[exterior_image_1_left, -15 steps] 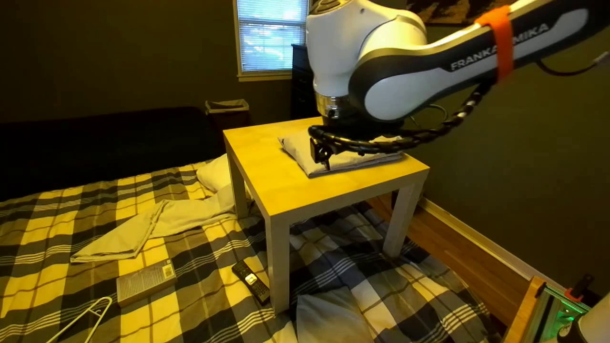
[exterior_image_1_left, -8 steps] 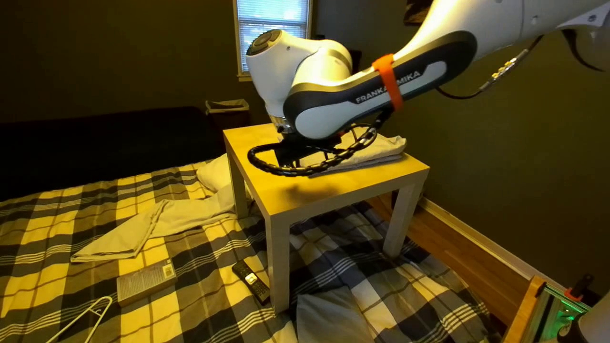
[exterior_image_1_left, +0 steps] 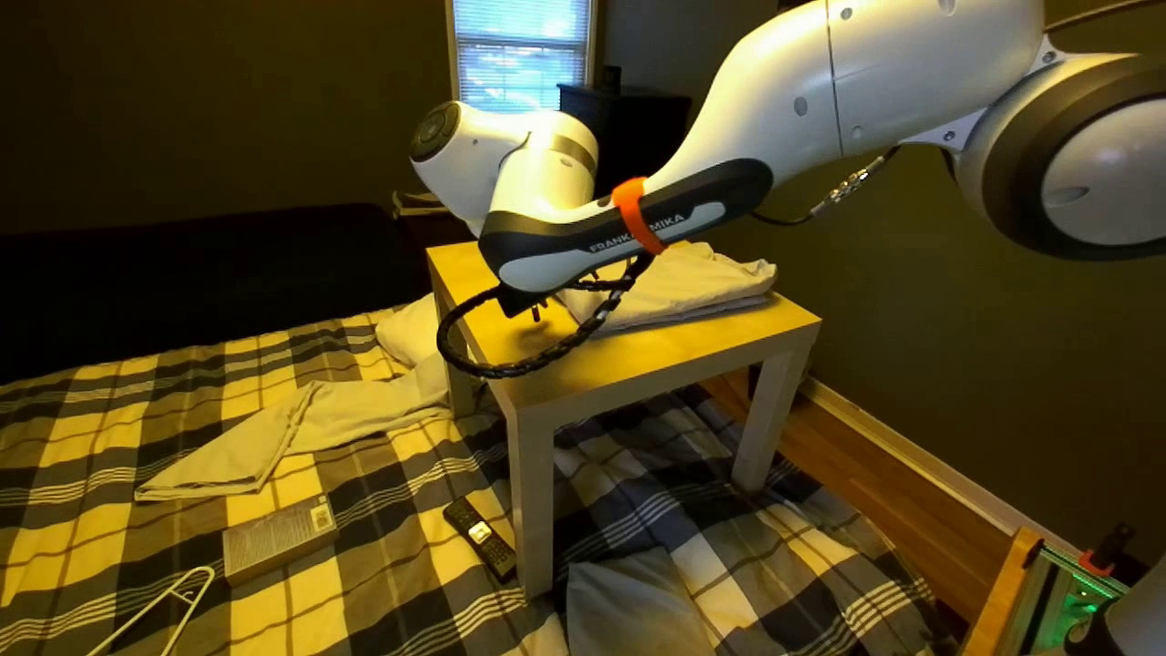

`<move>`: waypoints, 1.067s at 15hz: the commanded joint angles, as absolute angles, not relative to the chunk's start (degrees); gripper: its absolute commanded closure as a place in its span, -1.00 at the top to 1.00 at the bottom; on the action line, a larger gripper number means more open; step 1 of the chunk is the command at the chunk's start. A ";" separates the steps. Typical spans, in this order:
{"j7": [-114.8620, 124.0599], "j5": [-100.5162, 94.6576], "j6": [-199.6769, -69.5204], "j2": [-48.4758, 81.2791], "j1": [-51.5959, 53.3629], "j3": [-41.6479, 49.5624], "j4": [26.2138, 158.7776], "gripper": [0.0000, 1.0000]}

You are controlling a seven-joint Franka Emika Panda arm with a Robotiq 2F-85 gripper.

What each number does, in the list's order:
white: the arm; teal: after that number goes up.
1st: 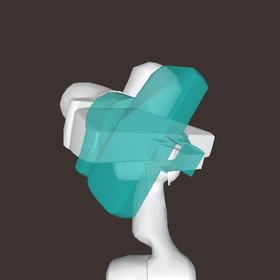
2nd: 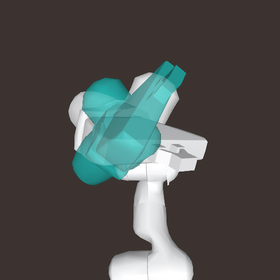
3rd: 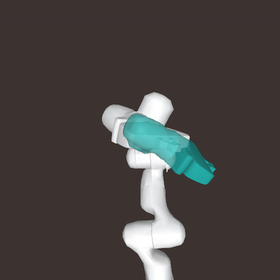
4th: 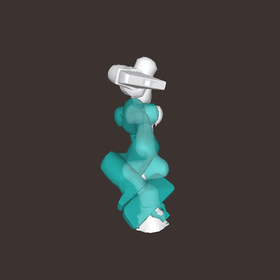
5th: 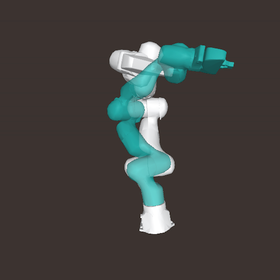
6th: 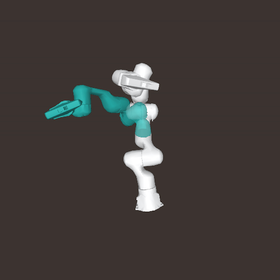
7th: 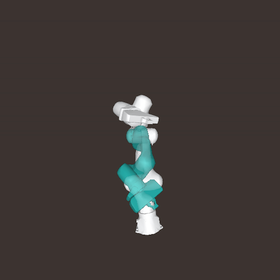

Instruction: Fold the pillowcase on the table from the left to right.

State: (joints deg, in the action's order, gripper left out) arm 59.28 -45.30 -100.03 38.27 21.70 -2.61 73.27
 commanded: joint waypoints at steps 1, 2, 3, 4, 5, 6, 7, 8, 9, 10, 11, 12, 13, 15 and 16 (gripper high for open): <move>57.89 -44.88 -99.13 39.55 22.22 -1.58 71.44 1.00; 57.14 -44.85 -98.74 40.40 22.25 -1.28 70.25 1.00; 56.81 -44.82 -98.69 40.91 22.27 -1.12 69.60 1.00; 56.67 -44.80 -98.63 41.19 22.30 -1.07 69.16 1.00; 56.62 -44.79 -98.58 41.31 22.35 -1.06 68.93 1.00; 56.60 -44.79 -98.56 41.33 22.39 -1.06 68.83 1.00; 55.93 -45.47 -99.20 41.74 22.29 -0.86 68.62 1.00; 55.68 -45.67 -98.95 42.23 22.29 -0.64 68.09 1.00; 55.08 -45.78 -98.87 42.52 22.22 -0.51 67.85 1.00; 54.59 -46.06 -98.70 42.84 22.21 -0.18 67.72 1.00; 53.88 -45.85 -98.47 43.09 22.05 -0.03 67.56 1.00; 53.17 -46.11 -98.35 43.42 21.99 0.35 67.48 1.00; 52.46 -46.23 -98.17 43.83 21.94 0.71 67.26 1.00; 51.42 -47.06 -98.37 44.60 21.95 1.57 67.03 1.00; 50.66 -47.42 -98.32 44.89 21.91 1.84 66.98 1.00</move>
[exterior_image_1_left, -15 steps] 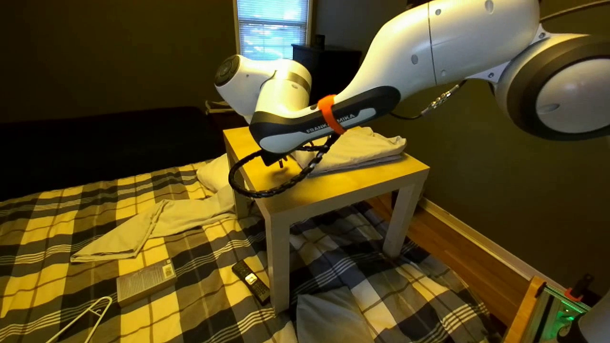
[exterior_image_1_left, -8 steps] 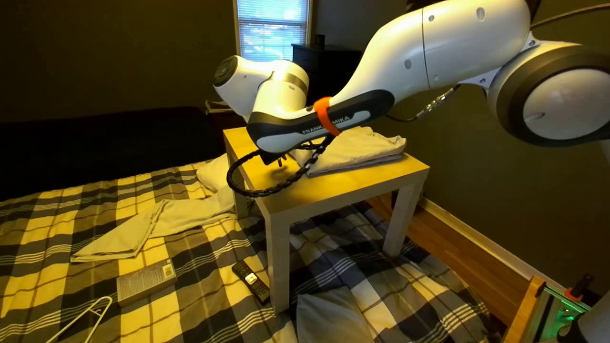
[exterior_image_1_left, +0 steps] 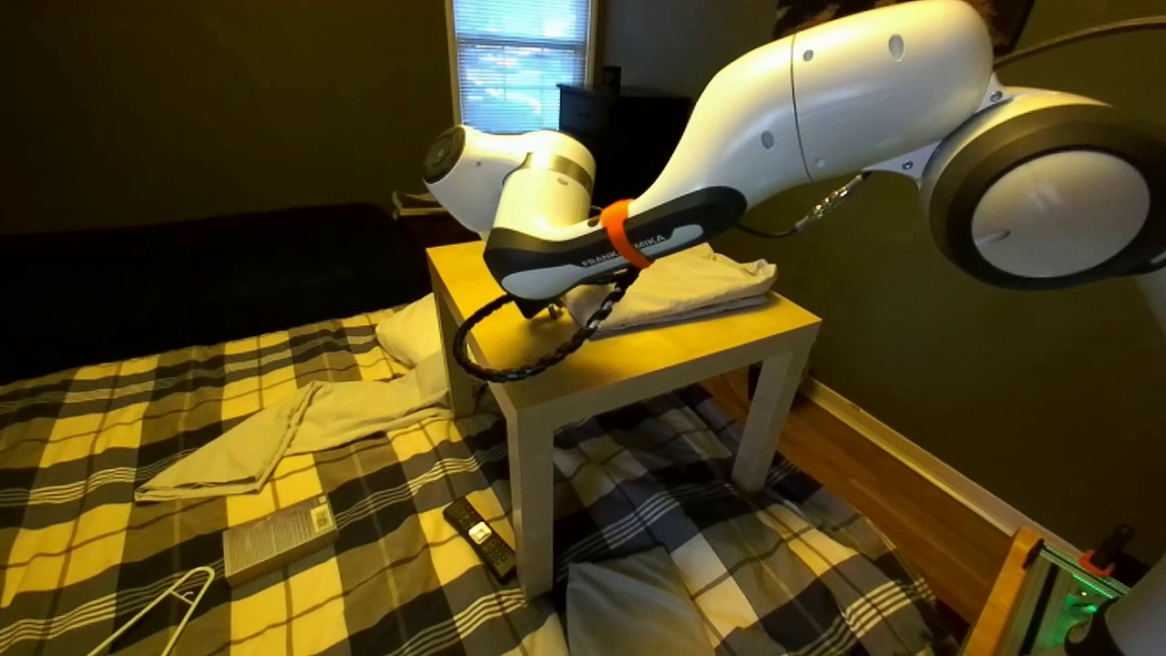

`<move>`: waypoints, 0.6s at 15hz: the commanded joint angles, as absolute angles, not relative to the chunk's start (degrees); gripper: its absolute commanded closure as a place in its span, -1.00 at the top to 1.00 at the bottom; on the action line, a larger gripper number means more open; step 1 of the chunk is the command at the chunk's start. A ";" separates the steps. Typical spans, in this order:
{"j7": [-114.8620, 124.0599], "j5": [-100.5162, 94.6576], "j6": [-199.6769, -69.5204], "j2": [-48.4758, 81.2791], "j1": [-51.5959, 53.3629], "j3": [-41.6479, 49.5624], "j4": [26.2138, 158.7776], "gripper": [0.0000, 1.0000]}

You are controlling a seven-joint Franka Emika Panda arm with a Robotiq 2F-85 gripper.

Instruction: Fold the pillowcase on the table from the left to right.

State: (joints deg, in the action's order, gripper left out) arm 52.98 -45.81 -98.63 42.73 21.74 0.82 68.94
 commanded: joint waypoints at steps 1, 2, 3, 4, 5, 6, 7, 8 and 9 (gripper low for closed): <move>49.65 -47.45 -97.91 45.28 21.77 1.98 66.76 1.00; 48.59 -47.54 -97.95 45.61 21.59 2.06 66.73 1.00; 47.61 -47.61 -97.81 46.01 21.50 2.21 66.55 1.00; 46.55 -47.72 -98.02 46.37 21.36 2.30 66.34 1.00; 45.55 -47.70 -98.05 46.70 21.28 2.38 66.00 1.00; 44.54 -47.66 -98.08 47.08 21.21 2.49 65.58 1.00; 43.76 -47.65 -98.03 47.45 21.18 2.67 65.25 1.00; 42.85 -47.77 -98.14 47.81 21.18 2.88 64.98 1.00; 42.31 -47.64 -97.80 48.12 21.24 3.08 64.70 1.00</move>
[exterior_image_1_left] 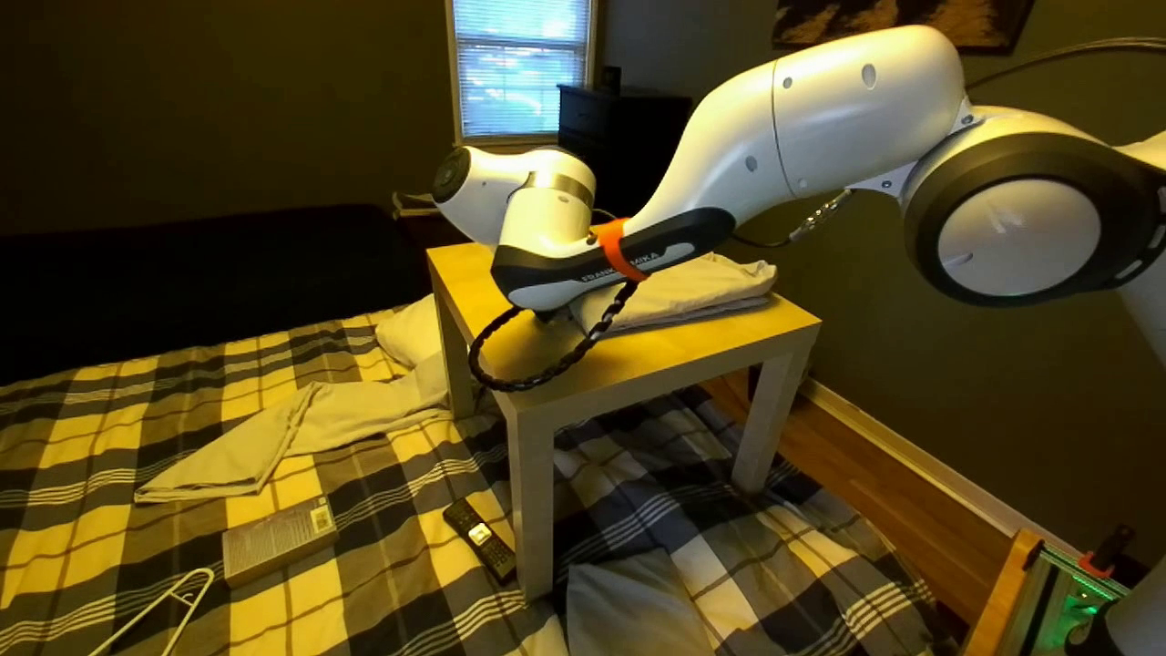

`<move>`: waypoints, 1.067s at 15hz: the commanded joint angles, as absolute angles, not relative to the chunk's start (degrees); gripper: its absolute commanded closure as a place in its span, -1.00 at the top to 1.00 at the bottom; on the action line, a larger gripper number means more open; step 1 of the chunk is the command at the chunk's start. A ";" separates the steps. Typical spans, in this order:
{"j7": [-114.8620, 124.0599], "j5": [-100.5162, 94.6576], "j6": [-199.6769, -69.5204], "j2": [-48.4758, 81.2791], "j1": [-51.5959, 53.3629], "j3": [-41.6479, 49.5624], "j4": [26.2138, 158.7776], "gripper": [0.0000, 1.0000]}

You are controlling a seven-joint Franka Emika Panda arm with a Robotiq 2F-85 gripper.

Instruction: Fold the pillowcase on the table from the left to right.

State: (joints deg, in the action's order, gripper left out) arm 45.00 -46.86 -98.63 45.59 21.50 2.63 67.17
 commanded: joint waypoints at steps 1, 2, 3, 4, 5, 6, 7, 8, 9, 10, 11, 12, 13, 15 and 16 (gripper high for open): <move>41.71 -47.57 -97.97 48.29 21.21 3.18 64.54 0.87; 41.36 -47.18 -97.59 48.58 21.25 3.27 63.98 0.47; 40.78 -46.57 -97.62 48.64 21.11 3.04 63.75 0.38; 40.20 -45.88 -97.21 48.74 20.99 2.80 63.44 0.38; 39.73 -45.36 -97.03 48.75 20.92 2.65 63.27 0.24; 39.11 -44.72 -96.88 48.79 20.81 2.44 63.07 0.09; 38.38 -43.72 -96.39 48.91 20.64 2.13 62.69 -0.12; 37.64 -42.67 -96.01 49.02 20.51 1.88 62.29 -0.25; 36.76 -41.16 -95.03 49.21 20.38 1.61 61.73 -0.39; 35.96 -39.87 -94.34 49.33 20.30 1.49 61.34 -0.56; 35.16 -38.15 -93.23 49.52 20.20 1.36 60.64 -0.70; 34.36 -36.60 -92.51 49.65 20.16 1.33 60.07 -0.87; 33.56 -34.82 -91.47 49.74 20.10 1.32 59.49 -0.98; 31.80 -31.16 -90.24 49.70 19.79 1.16 58.42 -1.00; 30.90 -29.23 -89.47 49.61 19.67 1.08 57.75 -0.97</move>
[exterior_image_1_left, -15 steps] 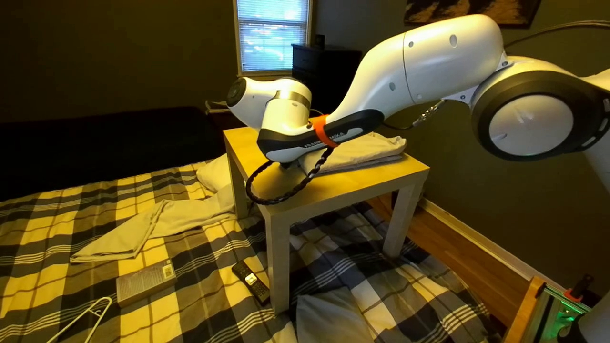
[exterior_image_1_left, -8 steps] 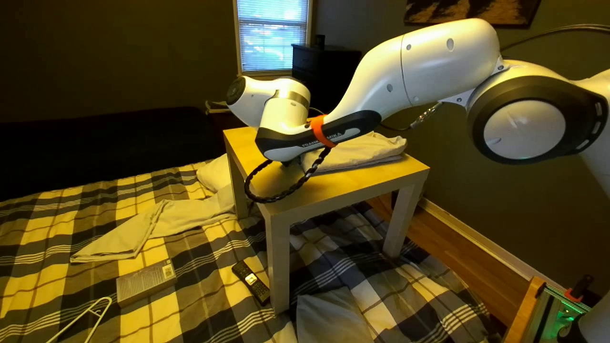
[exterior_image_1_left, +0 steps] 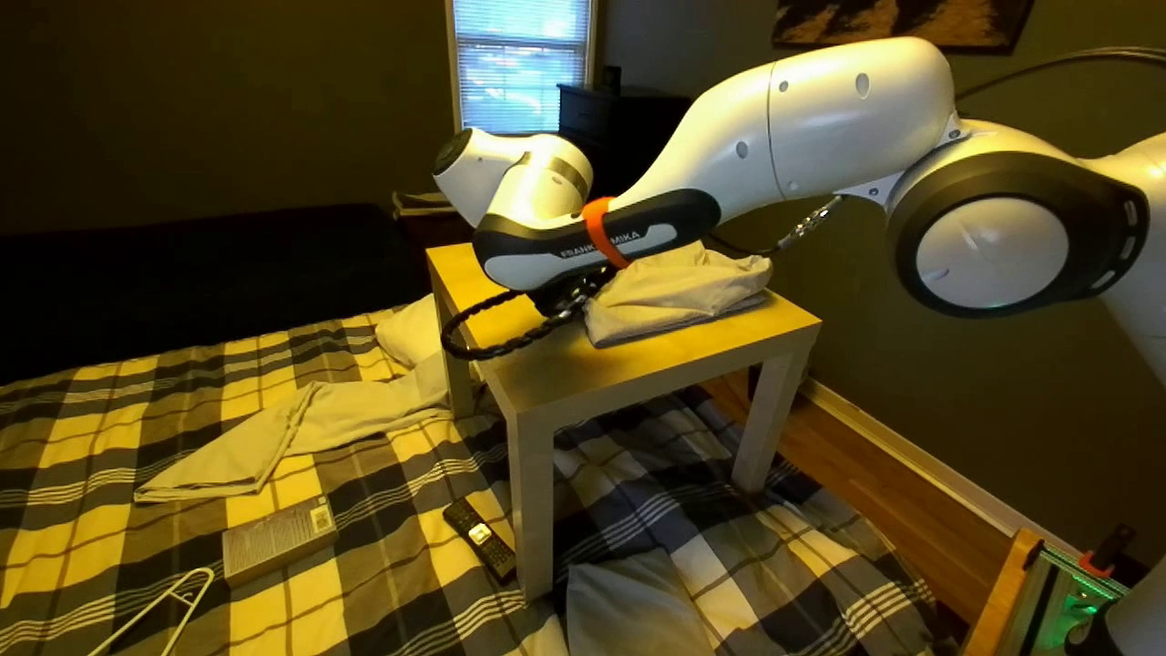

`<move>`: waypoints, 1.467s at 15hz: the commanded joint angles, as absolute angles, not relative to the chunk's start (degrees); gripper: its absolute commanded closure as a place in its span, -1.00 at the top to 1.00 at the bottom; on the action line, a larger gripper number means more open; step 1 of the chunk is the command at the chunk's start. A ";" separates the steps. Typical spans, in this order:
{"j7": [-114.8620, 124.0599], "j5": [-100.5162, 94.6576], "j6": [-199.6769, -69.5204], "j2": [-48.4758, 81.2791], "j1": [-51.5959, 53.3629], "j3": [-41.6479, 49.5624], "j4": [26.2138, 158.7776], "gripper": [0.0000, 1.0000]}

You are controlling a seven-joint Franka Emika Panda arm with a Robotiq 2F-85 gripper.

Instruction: Fold the pillowcase on the table from the left to right.

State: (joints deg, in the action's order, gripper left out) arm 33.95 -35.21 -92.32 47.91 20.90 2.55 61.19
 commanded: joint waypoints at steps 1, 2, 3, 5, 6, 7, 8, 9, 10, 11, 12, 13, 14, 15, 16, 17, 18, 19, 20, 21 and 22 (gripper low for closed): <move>29.81 -26.98 -88.47 49.46 19.56 0.94 56.94 -0.96; 28.81 -24.52 -87.11 49.27 19.57 0.87 55.94 -0.96; 28.05 -22.12 -86.02 49.14 19.42 0.66 54.91 -0.96; 27.24 -17.94 -84.09 48.41 18.24 -1.19 53.12 -0.96; 26.80 -15.76 -84.05 48.21 17.75 -1.78 52.10 -0.96; 26.27 -13.80 -84.02 48.05 17.10 -2.54 51.01 -0.96; 25.91 -11.76 -84.06 47.98 16.41 -3.25 49.91 -0.96; 25.22 -9.77 -84.32 47.73 15.59 -4.05 48.94 -0.96; 24.38 -7.90 -84.68 47.52 14.77 -4.85 48.13 -0.96; 23.67 -6.47 -86.59 47.30 14.01 -5.52 47.60 -0.96; 22.26 -4.99 -87.18 47.42 13.14 -6.28 46.54 -0.96; 20.88 -3.64 -88.11 47.55 12.28 -7.05 45.70 -0.96; 19.47 -2.12 -88.65 47.59 11.37 -7.91 45.06 -0.96; 18.07 -0.62 -89.68 47.58 10.38 -8.75 44.65 -0.96; 16.72 0.93 -90.81 47.61 9.34 -9.58 44.36 -0.96; 15.48 2.64 -92.06 47.56 8.11 -10.43 44.20 -0.96; 14.23 4.52 -93.09 47.27 6.63 -11.27 44.33 -0.96; 12.78 6.43 -94.00 46.98 5.01 -12.13 44.59 -0.96; 11.30 8.50 -95.11 46.67 3.23 -12.95 45.08 -0.96; 9.79 10.57 -95.96 46.41 1.38 -13.75 45.64 -0.96; 8.25 12.74 -96.64 46.32 -0.46 -14.62 46.06 -0.96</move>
State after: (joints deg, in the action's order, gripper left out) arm 12.69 6.79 -94.69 47.01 4.65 -11.59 44.73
